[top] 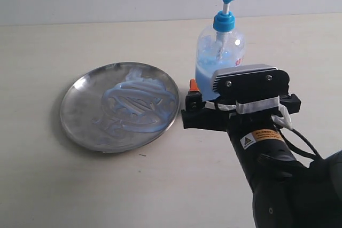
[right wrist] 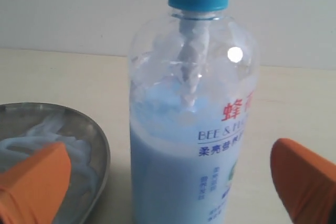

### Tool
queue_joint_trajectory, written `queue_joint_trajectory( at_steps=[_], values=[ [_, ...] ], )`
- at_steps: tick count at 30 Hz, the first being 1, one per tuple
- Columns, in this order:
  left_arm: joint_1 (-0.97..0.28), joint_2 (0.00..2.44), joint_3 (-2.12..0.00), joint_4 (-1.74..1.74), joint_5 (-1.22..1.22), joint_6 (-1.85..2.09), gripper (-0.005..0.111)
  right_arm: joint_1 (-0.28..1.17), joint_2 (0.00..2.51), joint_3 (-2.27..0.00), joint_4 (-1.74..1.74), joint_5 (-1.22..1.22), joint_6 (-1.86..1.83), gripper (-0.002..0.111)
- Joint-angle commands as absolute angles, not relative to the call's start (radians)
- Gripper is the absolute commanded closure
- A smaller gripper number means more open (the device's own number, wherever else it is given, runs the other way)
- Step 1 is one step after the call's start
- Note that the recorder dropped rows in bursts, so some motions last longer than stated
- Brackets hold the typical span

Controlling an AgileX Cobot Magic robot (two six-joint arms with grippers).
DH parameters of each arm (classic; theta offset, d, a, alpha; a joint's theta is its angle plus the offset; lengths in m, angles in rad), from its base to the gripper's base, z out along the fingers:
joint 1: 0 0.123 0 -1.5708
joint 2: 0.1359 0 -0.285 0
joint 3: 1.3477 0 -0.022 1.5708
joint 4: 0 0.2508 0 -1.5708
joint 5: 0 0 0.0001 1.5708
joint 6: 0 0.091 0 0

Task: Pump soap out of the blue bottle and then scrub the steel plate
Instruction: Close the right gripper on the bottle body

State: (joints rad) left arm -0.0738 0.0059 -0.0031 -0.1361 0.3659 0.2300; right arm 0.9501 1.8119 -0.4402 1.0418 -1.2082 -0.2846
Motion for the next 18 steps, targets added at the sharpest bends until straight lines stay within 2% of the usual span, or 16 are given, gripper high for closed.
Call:
queue_joint_trajectory(
  at_steps=[1,18],
  values=[
    [-0.071,0.000,0.000,-0.137,0.360,0.231,0.107,0.942,1.814,-0.438,1.072,-1.221,-0.294,0.006],
    [-0.071,0.000,0.000,-0.137,0.360,0.231,0.107,0.942,1.814,-0.438,1.129,-1.221,-0.292,0.006]
  ],
)
